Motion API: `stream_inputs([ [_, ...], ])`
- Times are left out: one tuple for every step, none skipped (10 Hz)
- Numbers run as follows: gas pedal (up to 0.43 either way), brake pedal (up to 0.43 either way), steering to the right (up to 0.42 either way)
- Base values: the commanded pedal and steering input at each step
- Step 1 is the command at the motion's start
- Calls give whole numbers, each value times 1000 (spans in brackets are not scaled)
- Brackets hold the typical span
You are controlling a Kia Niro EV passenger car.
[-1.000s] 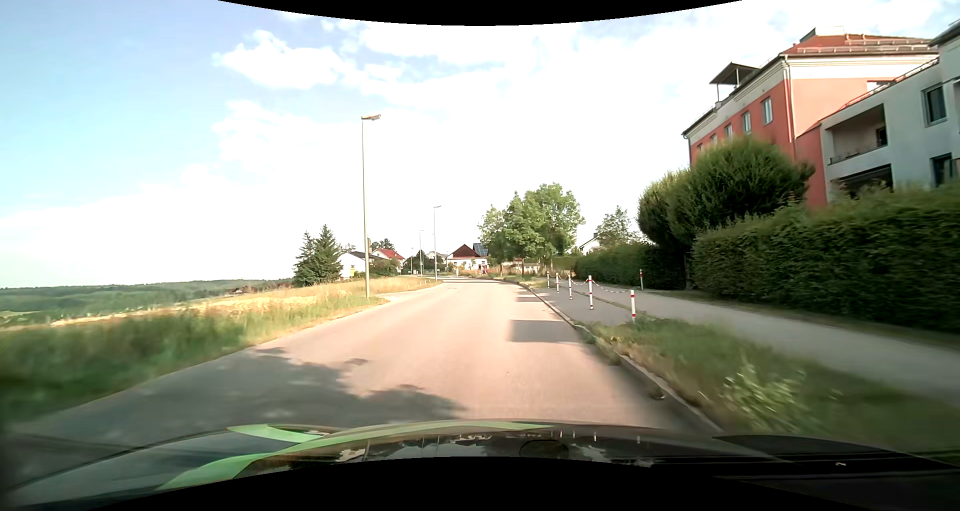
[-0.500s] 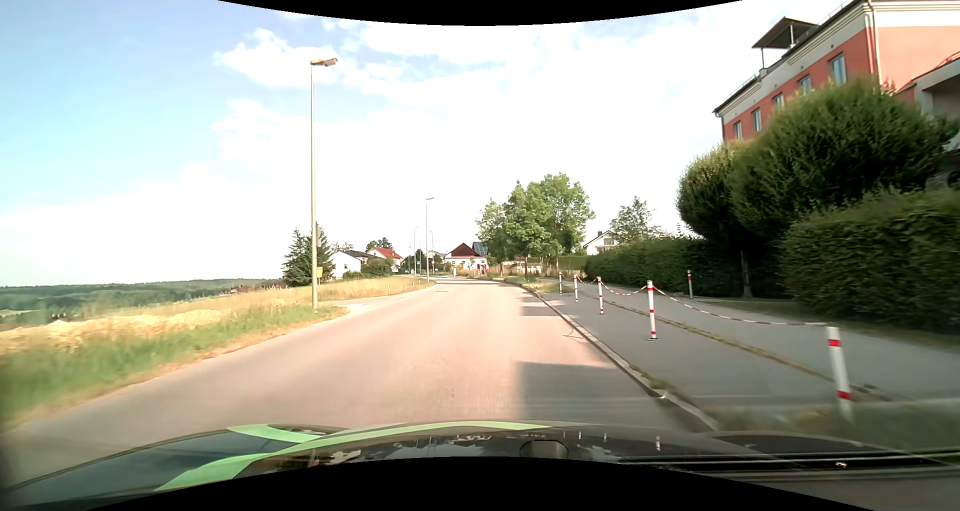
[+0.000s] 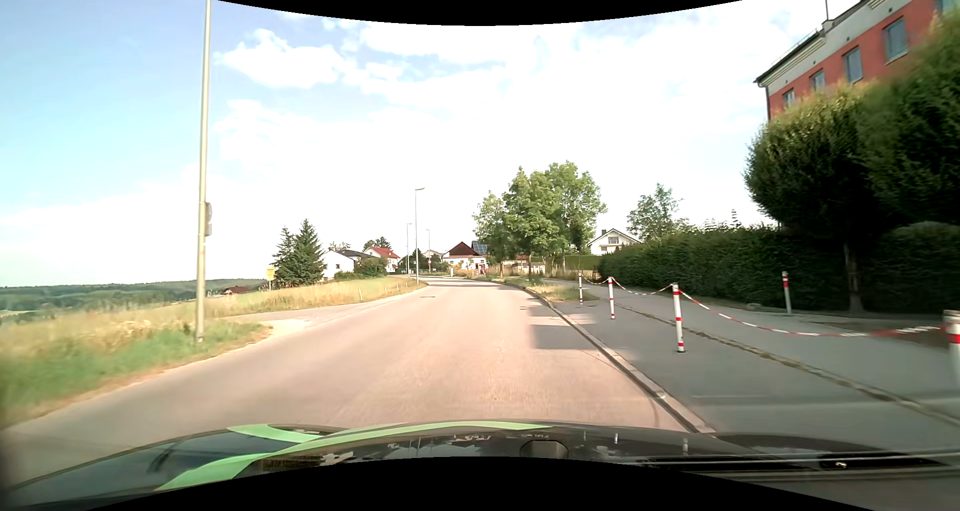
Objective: Follow the waypoints while adhering to traffic rules and regulations
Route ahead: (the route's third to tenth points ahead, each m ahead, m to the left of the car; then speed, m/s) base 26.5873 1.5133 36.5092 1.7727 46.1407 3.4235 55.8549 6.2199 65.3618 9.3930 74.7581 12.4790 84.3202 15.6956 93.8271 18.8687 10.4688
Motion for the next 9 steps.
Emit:
stream_inputs([
  [169,0,-4],
  [169,0,-4],
  [169,0,-4],
  [169,0,-4],
  [169,0,-4],
  [169,0,-4],
  [169,0,-5],
  [169,0,-6],
  [169,0,-6],
])
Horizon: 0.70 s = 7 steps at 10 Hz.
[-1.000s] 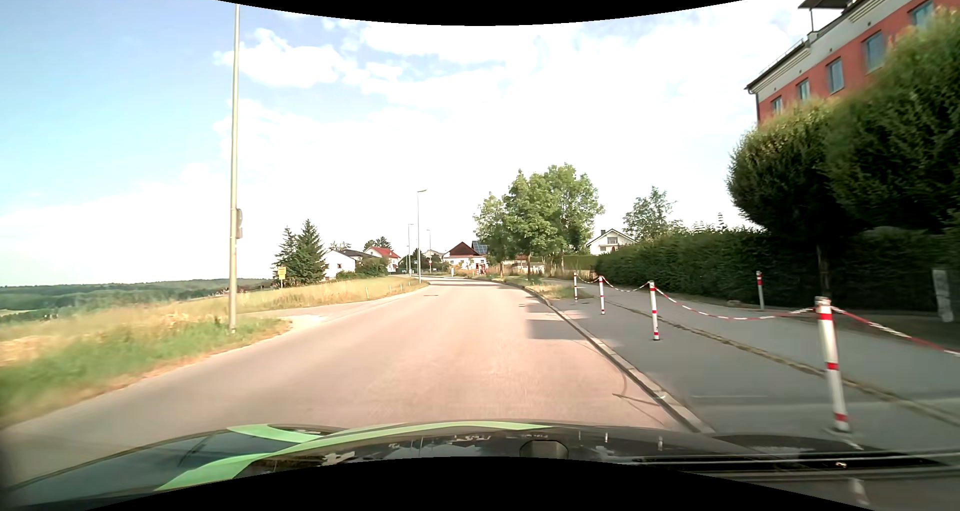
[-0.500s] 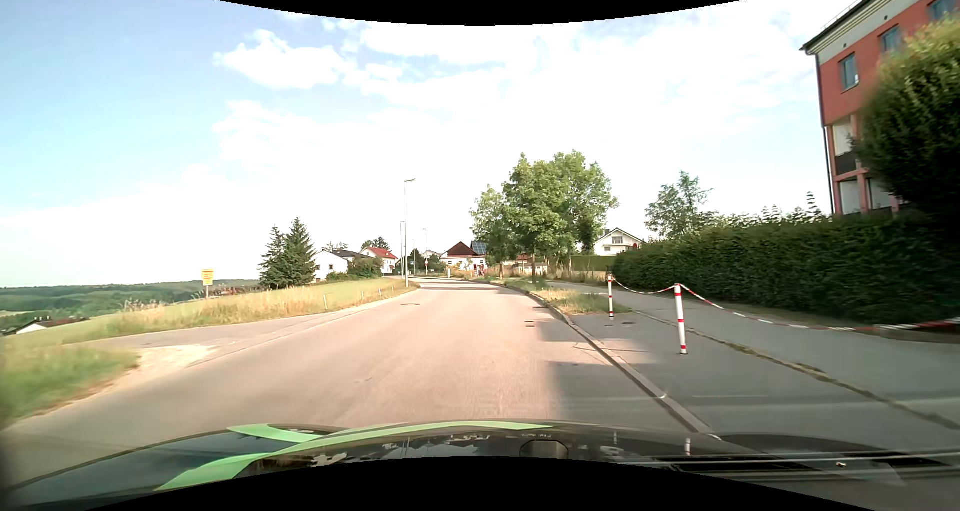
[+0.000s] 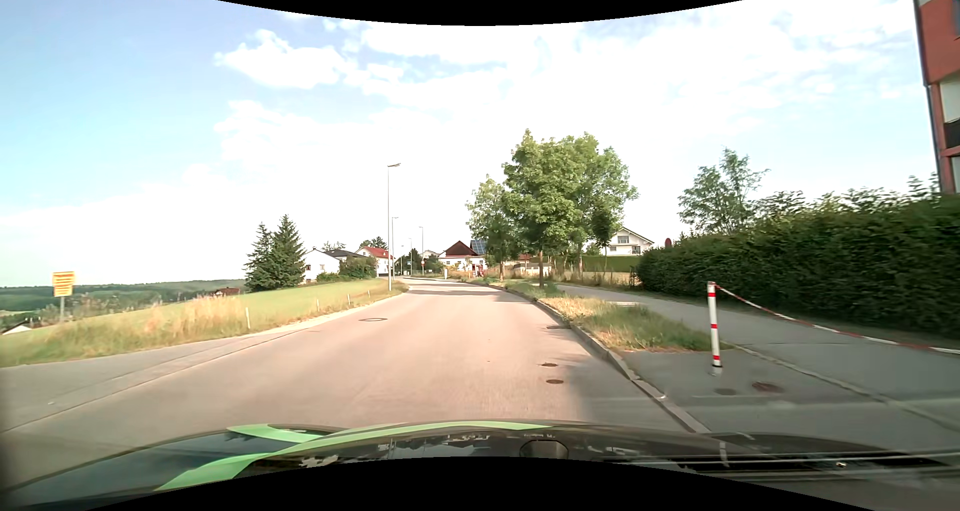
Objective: Follow the waypoints while adhering to traffic rules and regulations
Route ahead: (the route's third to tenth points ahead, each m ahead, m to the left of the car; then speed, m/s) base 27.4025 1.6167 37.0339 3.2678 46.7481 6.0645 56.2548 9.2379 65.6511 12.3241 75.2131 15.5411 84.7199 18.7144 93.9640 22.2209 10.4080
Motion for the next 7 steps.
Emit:
stream_inputs([
  [169,0,-7],
  [169,0,-7],
  [169,0,-8],
  [169,0,-8],
  [169,0,-10],
  [169,0,-16],
  [169,0,-18],
])
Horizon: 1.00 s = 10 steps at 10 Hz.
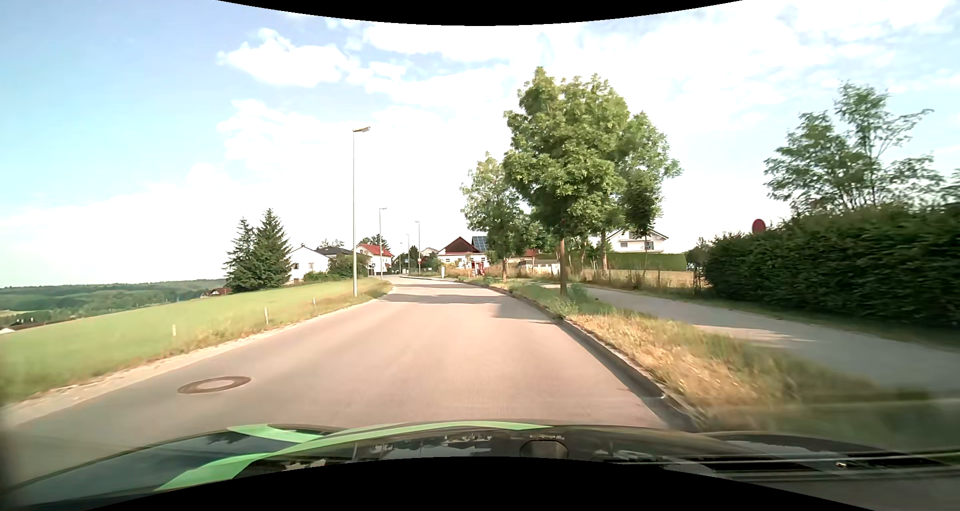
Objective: Follow the waypoints while adhering to traffic rules and regulations
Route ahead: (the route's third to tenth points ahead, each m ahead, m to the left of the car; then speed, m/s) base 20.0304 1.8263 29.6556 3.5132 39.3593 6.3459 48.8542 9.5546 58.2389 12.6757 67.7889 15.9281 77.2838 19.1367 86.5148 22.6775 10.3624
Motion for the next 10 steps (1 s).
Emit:
stream_inputs([
  [169,0,-19],
  [169,0,-18],
  [169,0,-18],
  [169,0,-18],
  [169,0,-20],
  [169,0,-24],
  [169,0,-28],
  [169,0,-29],
  [169,0,-30],
  [169,0,-30],
])
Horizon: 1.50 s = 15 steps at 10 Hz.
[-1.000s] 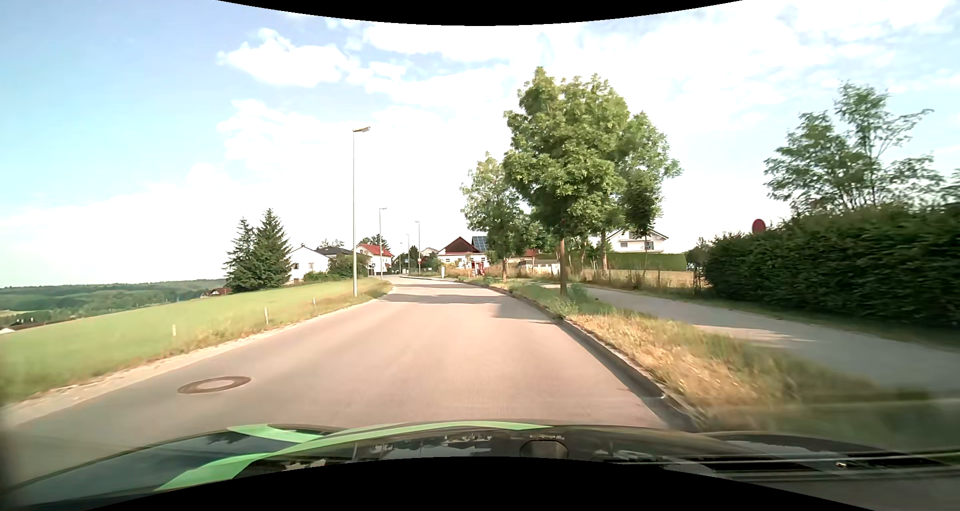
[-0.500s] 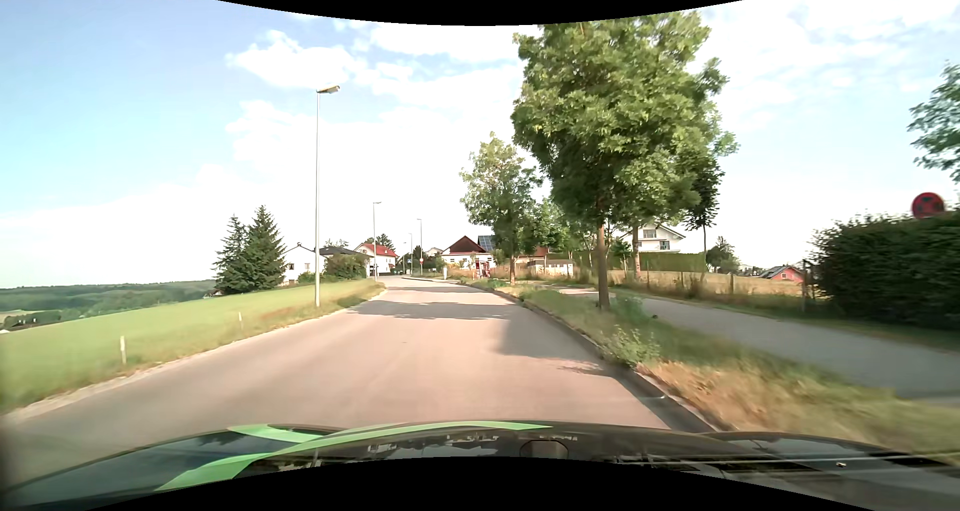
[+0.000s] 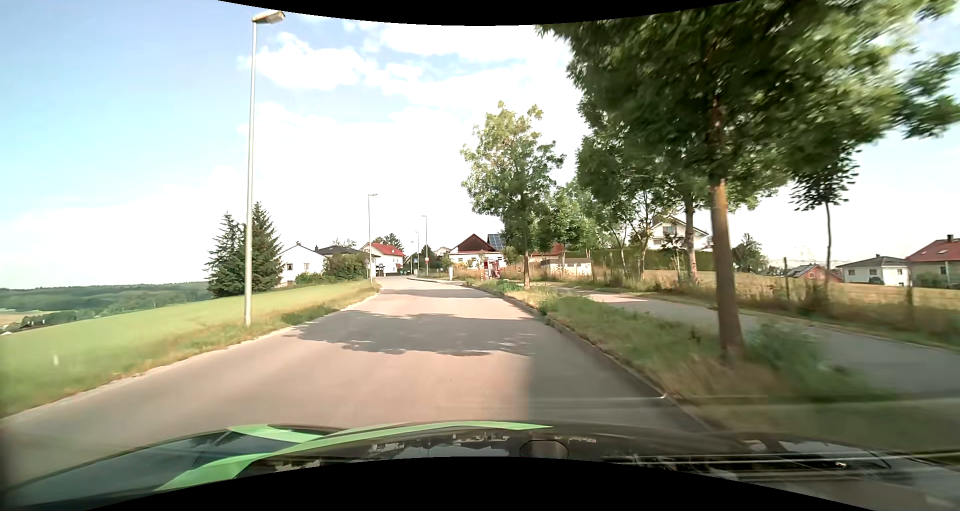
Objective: Follow the waypoints while adhering to traffic rules and regulations
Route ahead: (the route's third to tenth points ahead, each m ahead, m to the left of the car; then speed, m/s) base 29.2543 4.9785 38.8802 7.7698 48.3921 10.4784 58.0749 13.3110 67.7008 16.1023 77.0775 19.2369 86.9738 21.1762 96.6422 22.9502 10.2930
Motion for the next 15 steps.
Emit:
stream_inputs([
  [169,0,-30],
  [169,0,-31],
  [169,0,-31],
  [169,0,-31],
  [169,0,-31],
  [169,0,-31],
  [169,0,-32],
  [169,0,-35],
  [169,0,-40],
  [157,0,-41],
  [157,0,-41],
  [157,0,-41],
  [157,0,-39],
  [169,0,-37],
  [169,0,-37],
])
